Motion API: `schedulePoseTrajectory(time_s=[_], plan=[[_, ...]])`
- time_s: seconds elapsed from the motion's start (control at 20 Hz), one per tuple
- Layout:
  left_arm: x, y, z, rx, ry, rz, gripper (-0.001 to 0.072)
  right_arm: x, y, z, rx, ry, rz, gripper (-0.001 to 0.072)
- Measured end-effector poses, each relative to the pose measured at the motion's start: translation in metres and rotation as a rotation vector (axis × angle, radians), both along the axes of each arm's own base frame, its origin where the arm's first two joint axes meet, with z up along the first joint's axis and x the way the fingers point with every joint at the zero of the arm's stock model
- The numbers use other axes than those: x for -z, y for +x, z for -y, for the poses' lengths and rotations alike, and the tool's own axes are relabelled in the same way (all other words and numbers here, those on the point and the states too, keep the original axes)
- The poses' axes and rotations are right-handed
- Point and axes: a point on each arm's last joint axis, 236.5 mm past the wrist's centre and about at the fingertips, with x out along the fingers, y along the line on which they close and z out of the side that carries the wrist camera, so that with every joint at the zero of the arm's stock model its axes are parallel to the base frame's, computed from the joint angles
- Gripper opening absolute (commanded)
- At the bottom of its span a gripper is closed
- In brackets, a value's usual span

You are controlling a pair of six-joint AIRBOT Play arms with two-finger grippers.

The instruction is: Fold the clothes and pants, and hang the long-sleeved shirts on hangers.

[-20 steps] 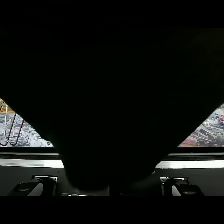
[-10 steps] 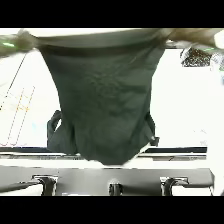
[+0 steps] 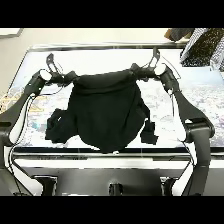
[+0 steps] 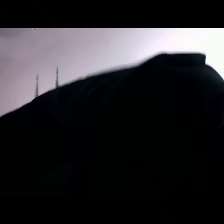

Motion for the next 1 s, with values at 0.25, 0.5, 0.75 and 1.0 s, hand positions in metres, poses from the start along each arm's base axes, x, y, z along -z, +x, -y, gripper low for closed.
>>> schedulePoseTrajectory(time_s=[0.25,0.5,0.75,1.0], plan=[[-0.018,-0.032,-0.015,0.006,-0.038,-0.120,0.0708,-0.014,-0.048,0.032,-0.126,-0.093,-0.130,0.0561],[-0.075,-0.098,-0.050,-0.010,-0.034,-0.178,0.0708,-0.076,-0.130,0.117,-0.185,-0.283,-0.208,0.0561],[-0.073,-0.213,-0.039,-0.023,-0.104,-0.269,0.0708,-0.074,-0.255,0.147,-0.093,-0.251,-0.372,0.0666],[-0.030,-0.308,0.006,0.012,-0.182,-0.387,0.0708,-0.012,-0.356,0.087,-0.051,-0.079,-0.508,0.0672]])
